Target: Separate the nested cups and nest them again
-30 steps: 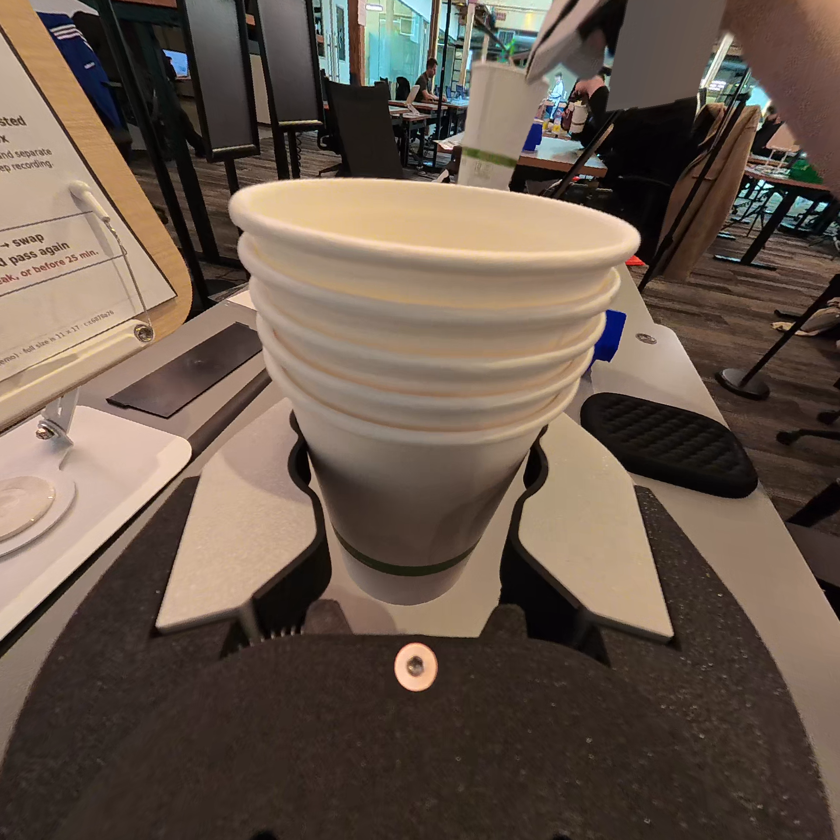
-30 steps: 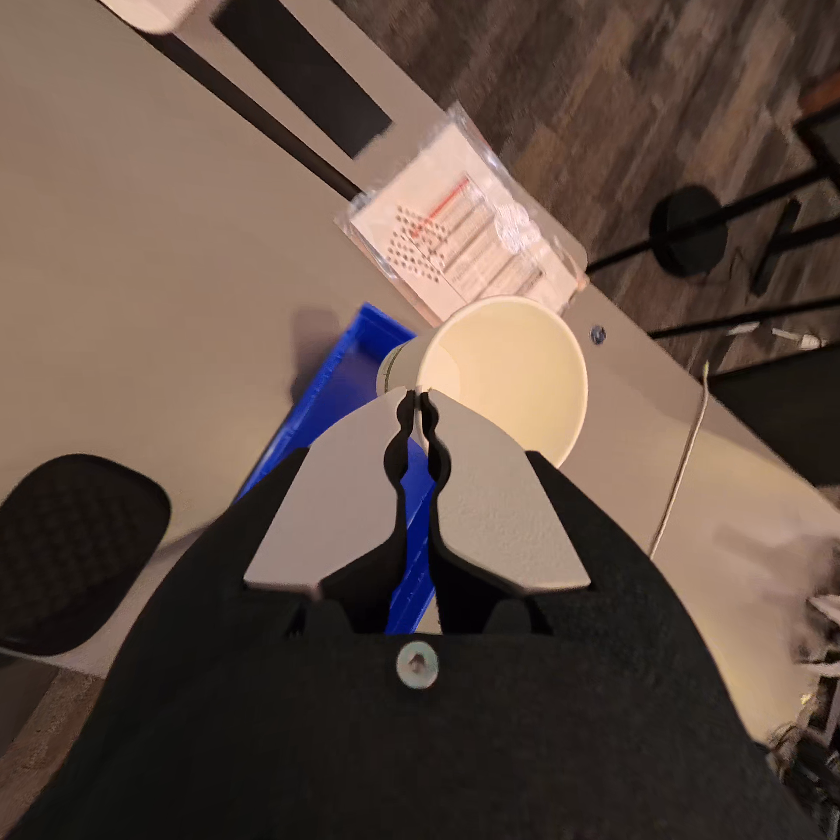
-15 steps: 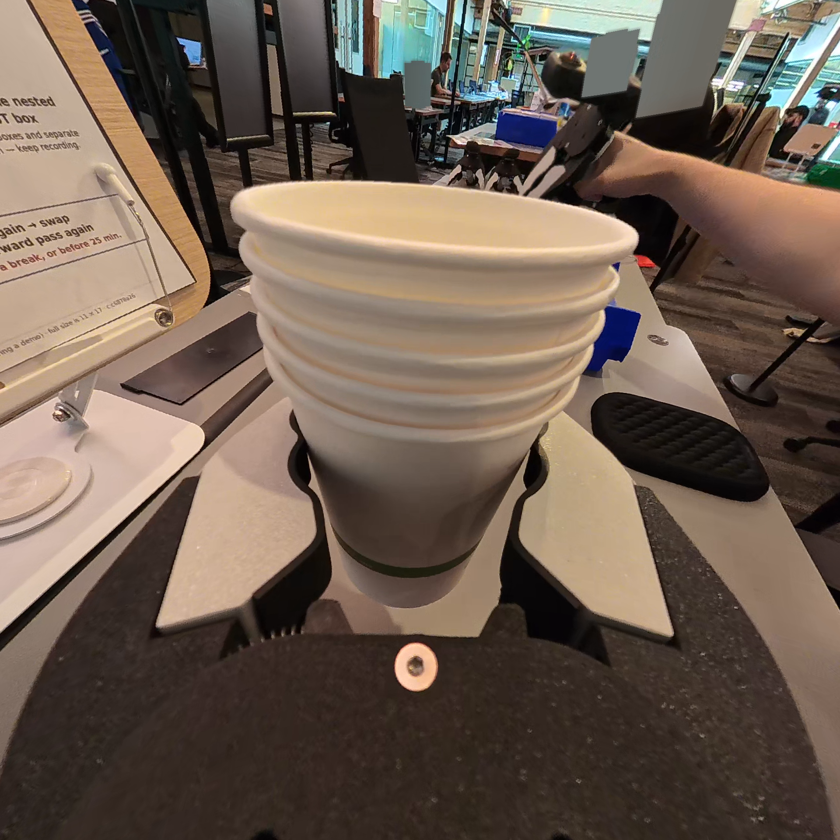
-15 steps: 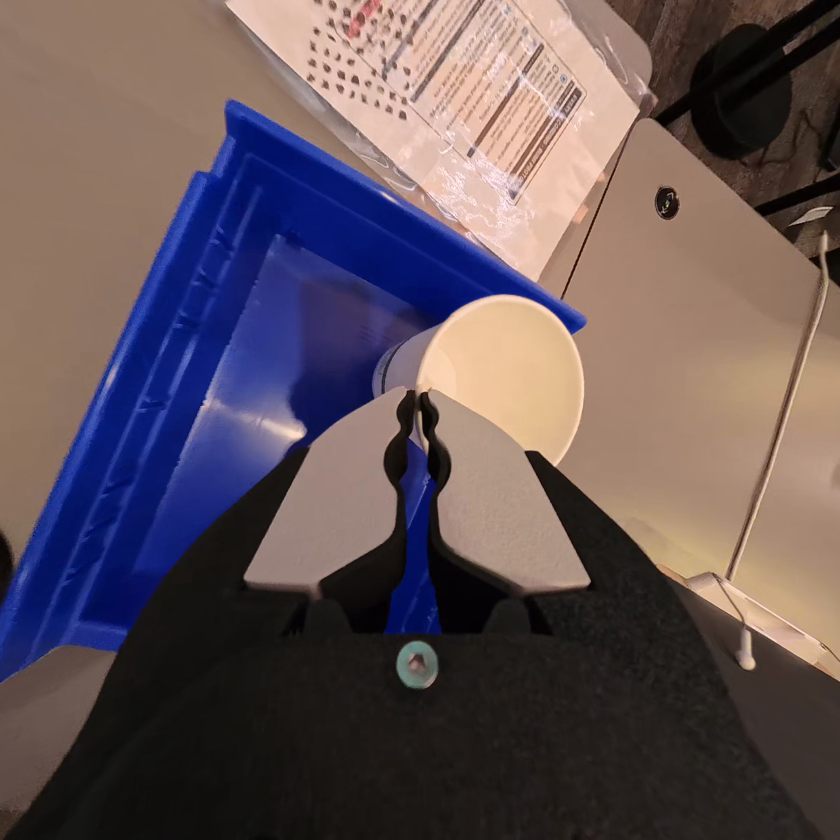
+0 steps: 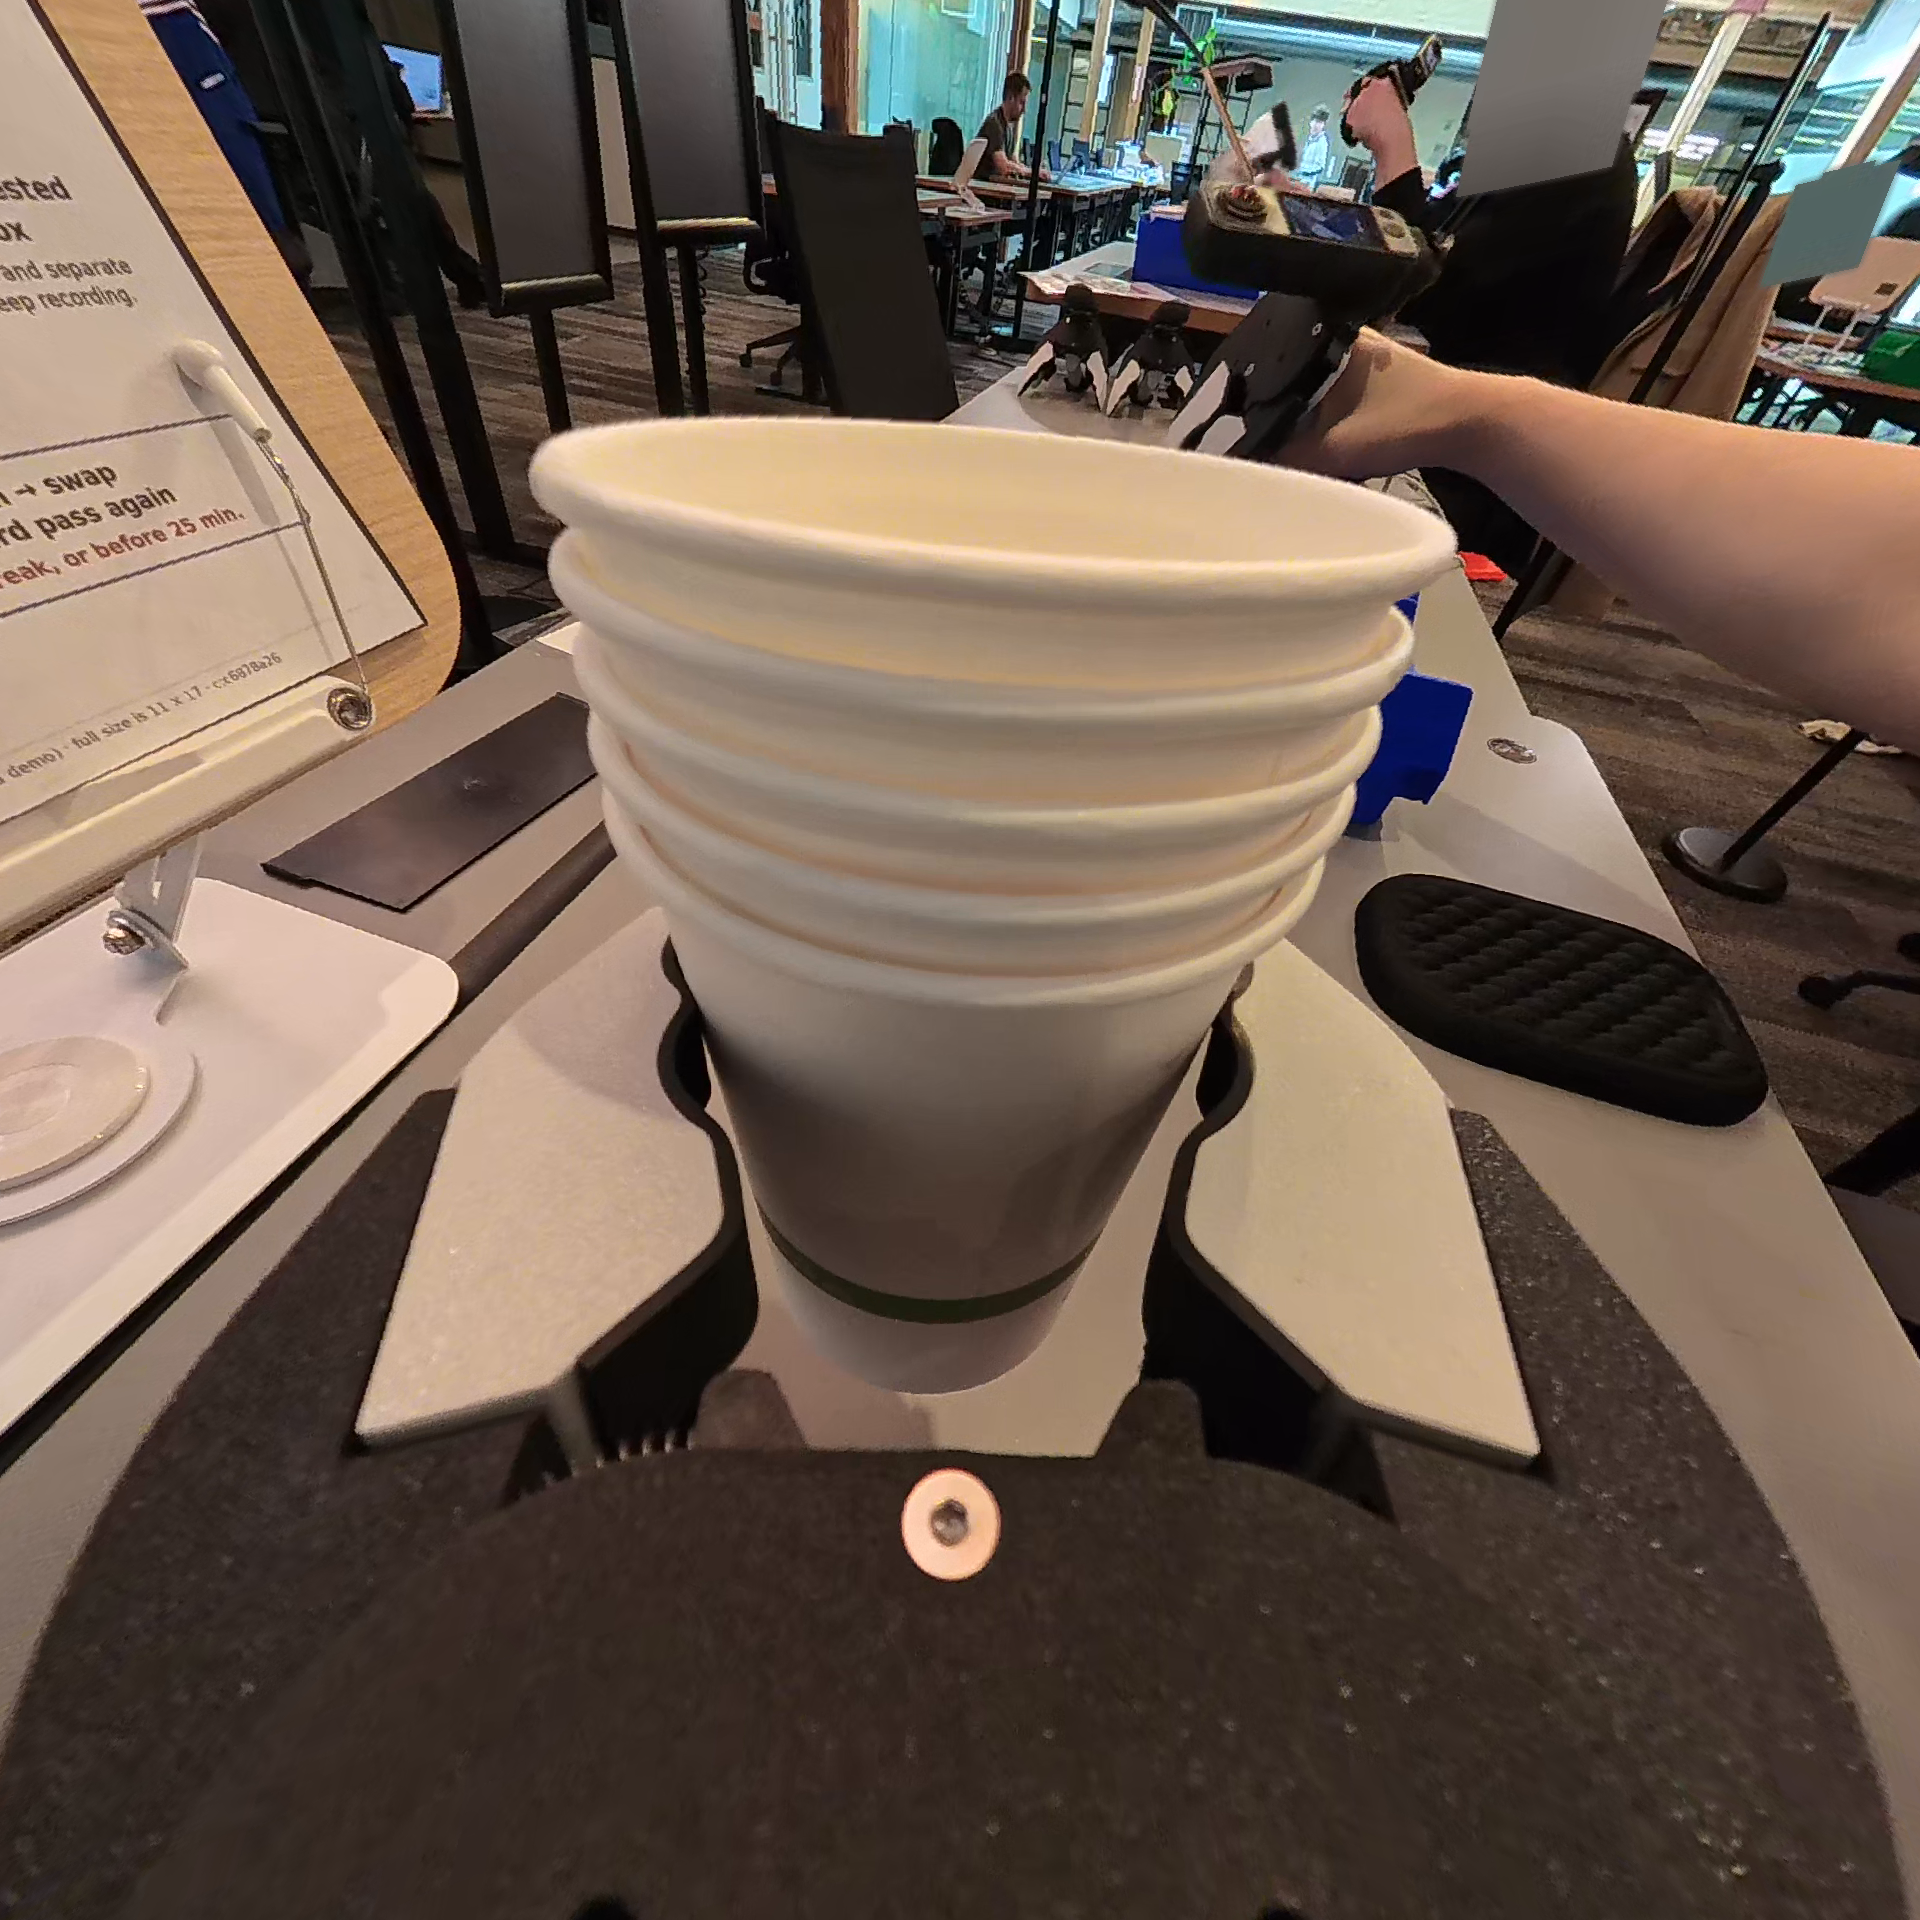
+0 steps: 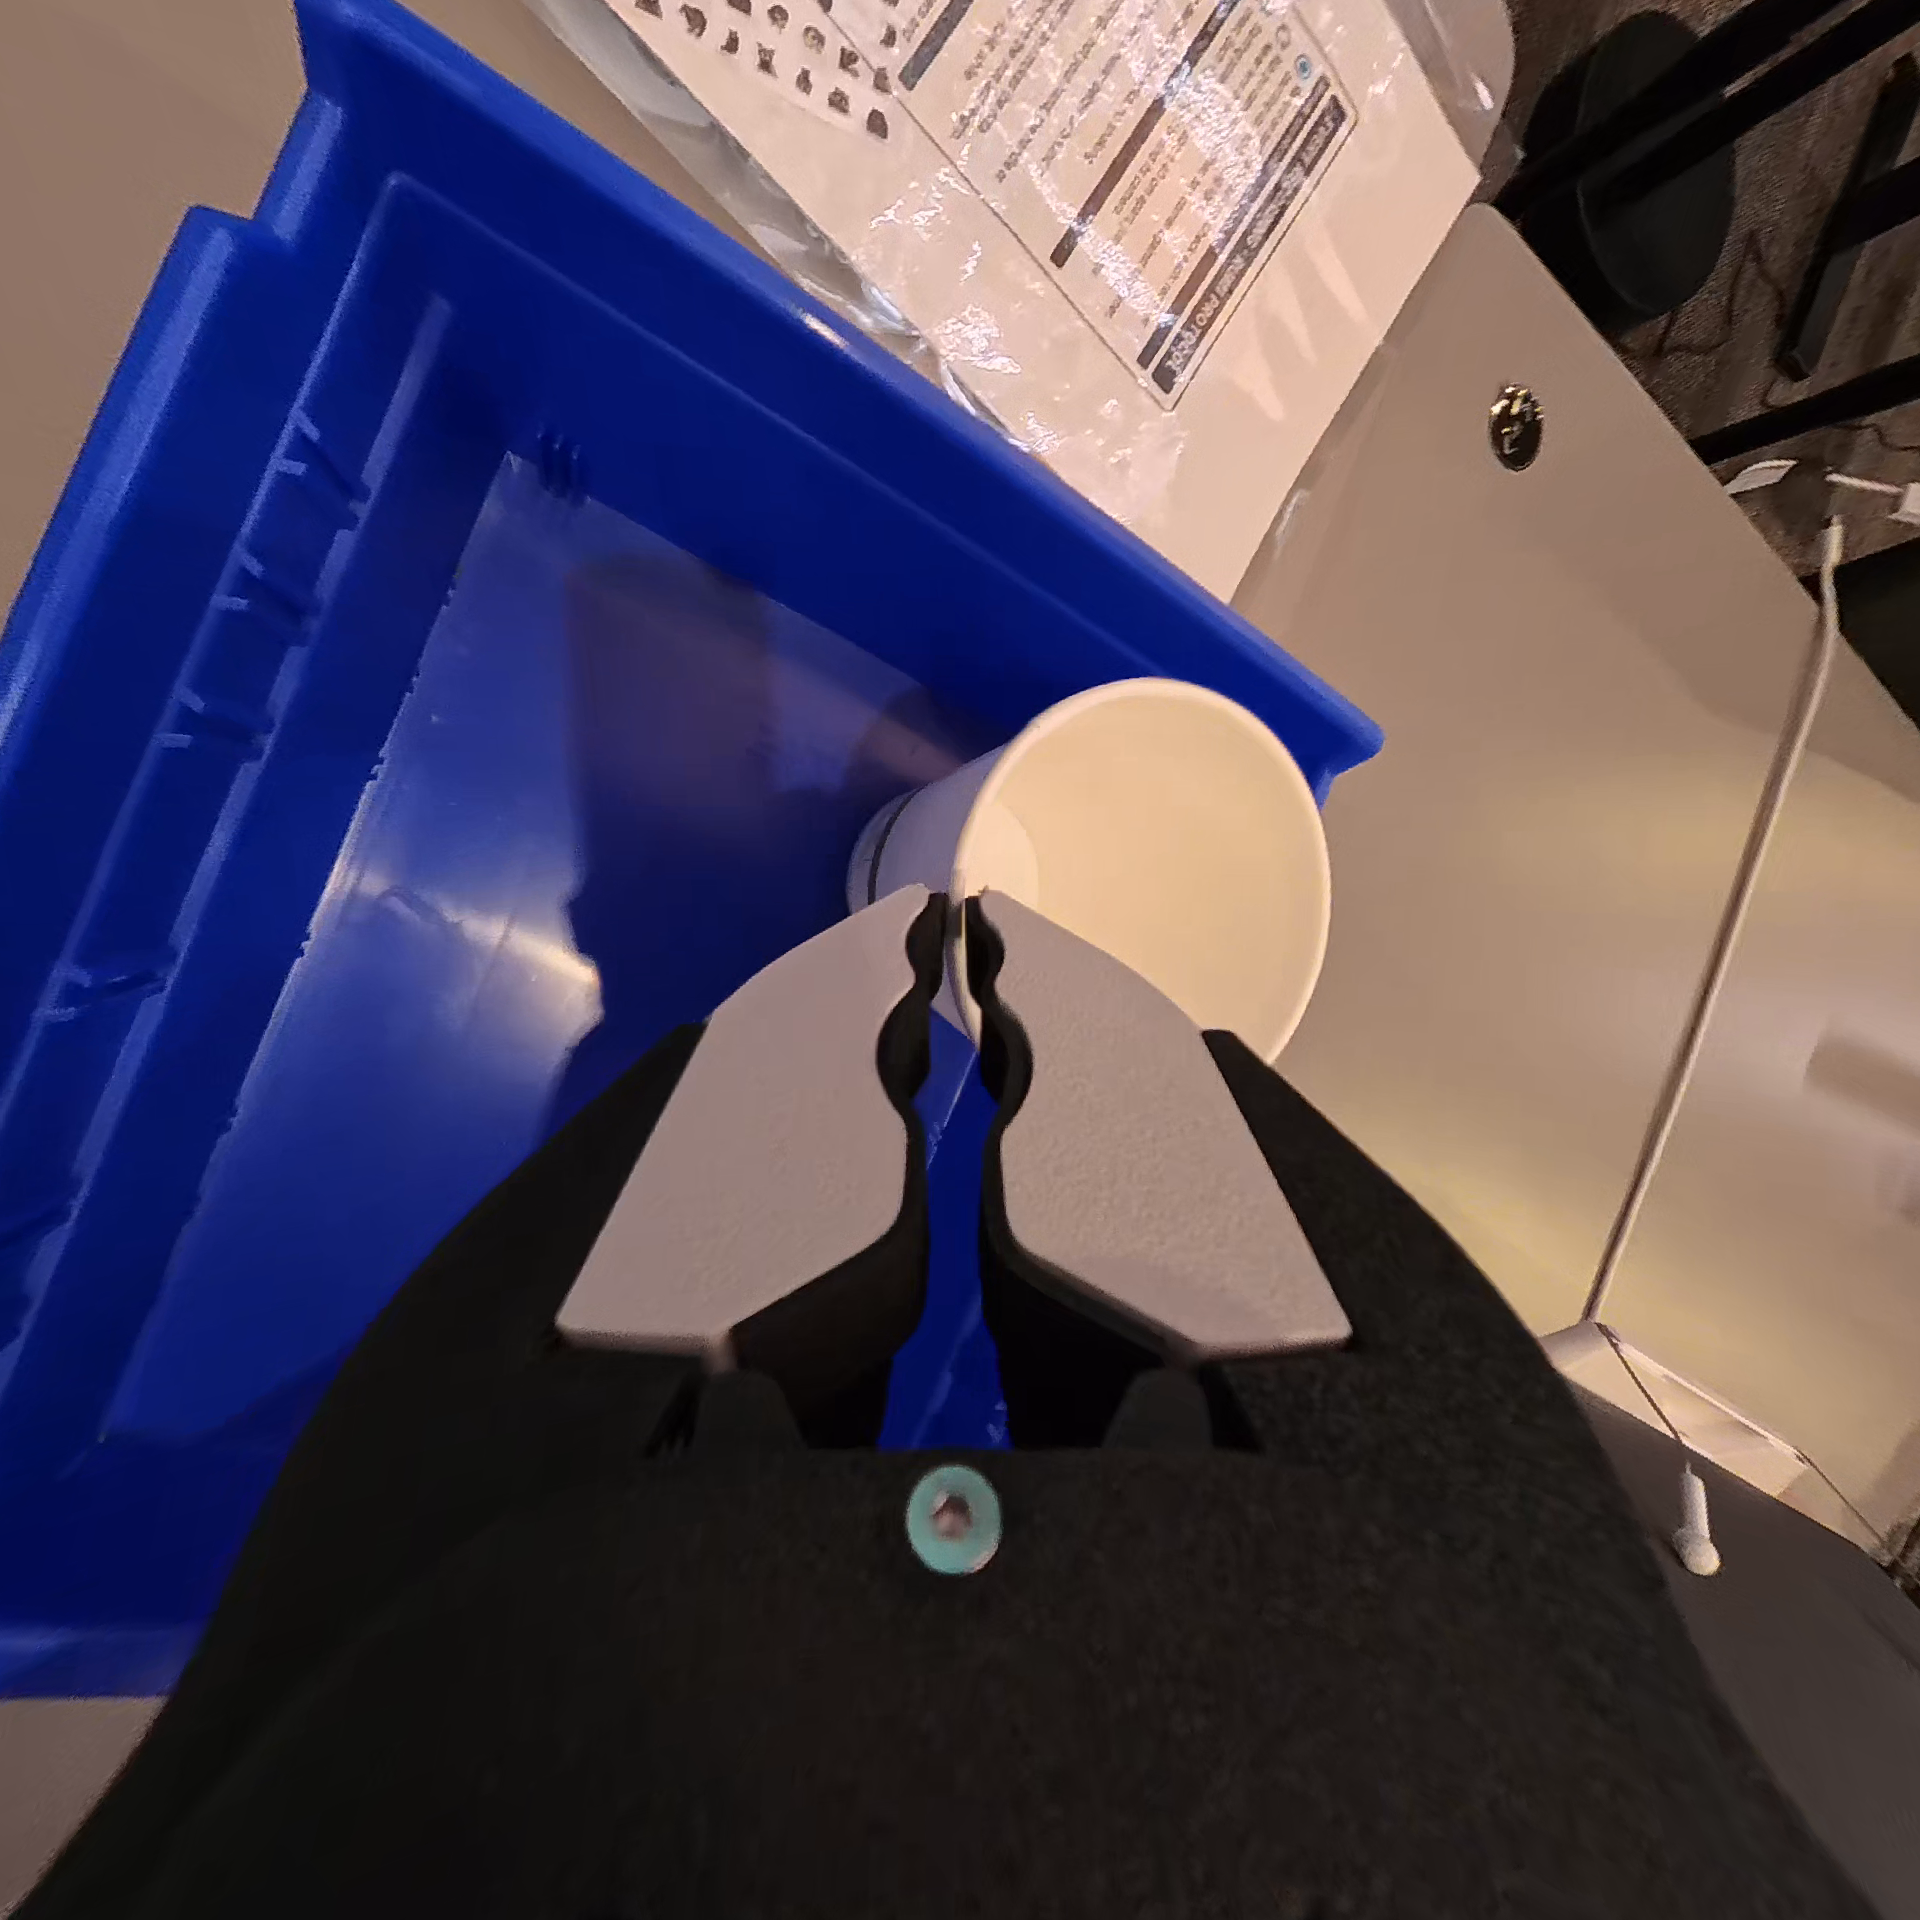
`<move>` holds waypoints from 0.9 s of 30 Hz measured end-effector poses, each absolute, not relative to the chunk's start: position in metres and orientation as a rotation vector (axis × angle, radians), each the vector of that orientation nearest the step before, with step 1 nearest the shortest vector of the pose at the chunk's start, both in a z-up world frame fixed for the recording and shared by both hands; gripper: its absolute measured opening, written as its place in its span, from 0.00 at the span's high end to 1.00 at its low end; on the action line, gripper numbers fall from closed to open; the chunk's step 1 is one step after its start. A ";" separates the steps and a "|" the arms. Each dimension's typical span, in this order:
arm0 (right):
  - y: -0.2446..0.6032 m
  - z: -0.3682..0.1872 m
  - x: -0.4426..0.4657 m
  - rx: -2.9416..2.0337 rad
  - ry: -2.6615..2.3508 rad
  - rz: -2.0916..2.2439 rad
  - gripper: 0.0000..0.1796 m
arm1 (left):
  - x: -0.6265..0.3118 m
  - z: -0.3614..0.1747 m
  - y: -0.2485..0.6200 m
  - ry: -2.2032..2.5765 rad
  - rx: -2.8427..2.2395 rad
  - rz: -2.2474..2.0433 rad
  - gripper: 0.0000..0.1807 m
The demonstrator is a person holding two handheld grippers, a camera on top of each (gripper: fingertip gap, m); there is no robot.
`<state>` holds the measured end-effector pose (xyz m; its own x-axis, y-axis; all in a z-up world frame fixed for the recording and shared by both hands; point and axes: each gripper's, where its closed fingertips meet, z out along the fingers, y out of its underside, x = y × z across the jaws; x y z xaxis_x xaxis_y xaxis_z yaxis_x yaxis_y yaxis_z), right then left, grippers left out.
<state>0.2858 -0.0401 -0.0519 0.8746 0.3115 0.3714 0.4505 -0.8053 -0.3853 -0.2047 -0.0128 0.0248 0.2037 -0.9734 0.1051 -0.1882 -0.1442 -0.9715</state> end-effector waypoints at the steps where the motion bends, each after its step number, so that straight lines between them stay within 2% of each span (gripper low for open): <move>1: -0.039 -0.049 0.288 -2.554 -0.553 -0.440 0.95 | -0.205 0.024 -0.013 1.144 -1.542 -1.052 0.48; 3: -0.036 -0.042 0.289 -2.506 -0.554 -0.491 0.82 | -0.204 0.023 -0.013 1.146 -1.546 -1.055 0.48; 6: -0.036 -0.020 0.278 -2.456 -0.579 -0.486 0.82 | -0.204 0.025 -0.013 1.146 -1.539 -1.056 0.48; 9: -0.029 0.037 0.248 -2.356 -0.622 -0.468 0.82 | -0.205 0.029 -0.014 1.140 -1.528 -1.068 0.48; 12: -0.021 0.110 0.161 -2.209 -0.784 -0.292 0.83 | -0.205 0.032 -0.014 1.137 -1.520 -1.075 0.48; 16: -0.045 0.174 -0.016 -1.942 -1.236 0.099 0.87 | -0.205 0.030 -0.014 1.139 -1.530 -1.068 0.48; 18: -0.060 0.185 -0.084 -1.851 -1.417 0.172 0.91 | -0.204 0.028 -0.014 1.142 -1.538 -1.065 0.48; 21: -0.070 0.179 -0.153 -1.792 -1.616 0.164 0.92 | -0.204 0.026 -0.014 1.145 -1.544 -1.062 0.48; 27: -0.071 0.141 -0.217 -1.773 -1.827 0.097 0.89 | -0.202 0.025 -0.016 1.157 -1.542 -1.052 0.48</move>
